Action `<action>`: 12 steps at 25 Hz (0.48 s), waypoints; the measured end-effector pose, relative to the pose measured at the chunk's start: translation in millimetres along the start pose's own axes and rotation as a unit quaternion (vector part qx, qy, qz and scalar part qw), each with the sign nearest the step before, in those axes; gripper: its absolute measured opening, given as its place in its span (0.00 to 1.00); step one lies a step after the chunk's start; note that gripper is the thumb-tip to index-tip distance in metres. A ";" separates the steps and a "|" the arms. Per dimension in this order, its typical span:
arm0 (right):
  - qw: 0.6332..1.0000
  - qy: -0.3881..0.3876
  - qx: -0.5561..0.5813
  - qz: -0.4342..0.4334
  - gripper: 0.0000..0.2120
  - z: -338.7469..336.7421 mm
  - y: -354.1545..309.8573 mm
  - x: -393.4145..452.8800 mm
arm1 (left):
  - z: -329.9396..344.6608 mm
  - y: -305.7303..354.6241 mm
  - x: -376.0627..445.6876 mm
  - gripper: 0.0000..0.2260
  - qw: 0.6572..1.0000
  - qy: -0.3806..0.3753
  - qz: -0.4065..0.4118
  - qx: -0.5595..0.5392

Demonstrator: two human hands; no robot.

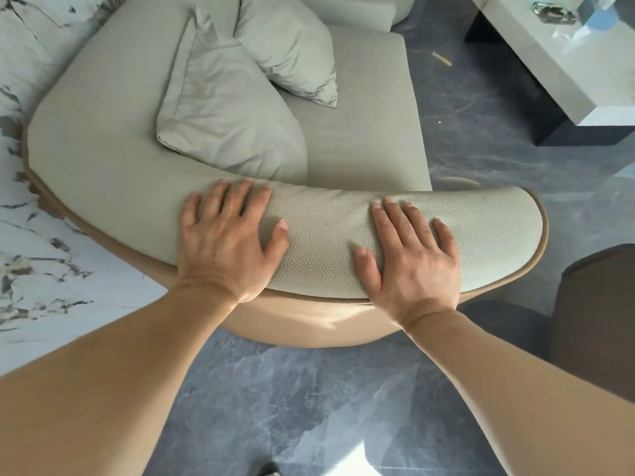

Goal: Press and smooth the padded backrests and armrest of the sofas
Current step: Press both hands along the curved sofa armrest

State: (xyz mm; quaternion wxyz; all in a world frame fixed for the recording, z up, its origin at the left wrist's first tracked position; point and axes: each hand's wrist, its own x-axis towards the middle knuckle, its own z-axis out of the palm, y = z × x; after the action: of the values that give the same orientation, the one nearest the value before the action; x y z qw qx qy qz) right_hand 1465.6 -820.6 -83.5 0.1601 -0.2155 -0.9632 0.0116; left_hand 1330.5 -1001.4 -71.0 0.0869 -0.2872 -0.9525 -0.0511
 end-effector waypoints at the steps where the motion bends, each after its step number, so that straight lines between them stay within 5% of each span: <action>1: 1.000 0.008 -0.002 -0.002 0.32 1.9 1.0 2.1 | 0.5 0.3 2.8 0.29 1.000 -0.001 -0.003 -0.001; 12: 0.999 0.045 -0.010 -0.009 0.31 18.4 10.8 44.9 | 7.7 1.6 45.7 0.29 1.000 -0.004 -0.010 -0.008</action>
State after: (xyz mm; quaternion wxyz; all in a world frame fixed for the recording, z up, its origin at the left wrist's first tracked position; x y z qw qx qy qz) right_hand 1425.9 -791.2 -88.3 0.2011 -0.2091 -0.9569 -0.0095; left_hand 1292.8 -974.4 -69.5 0.0804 -0.2783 -0.9553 -0.0585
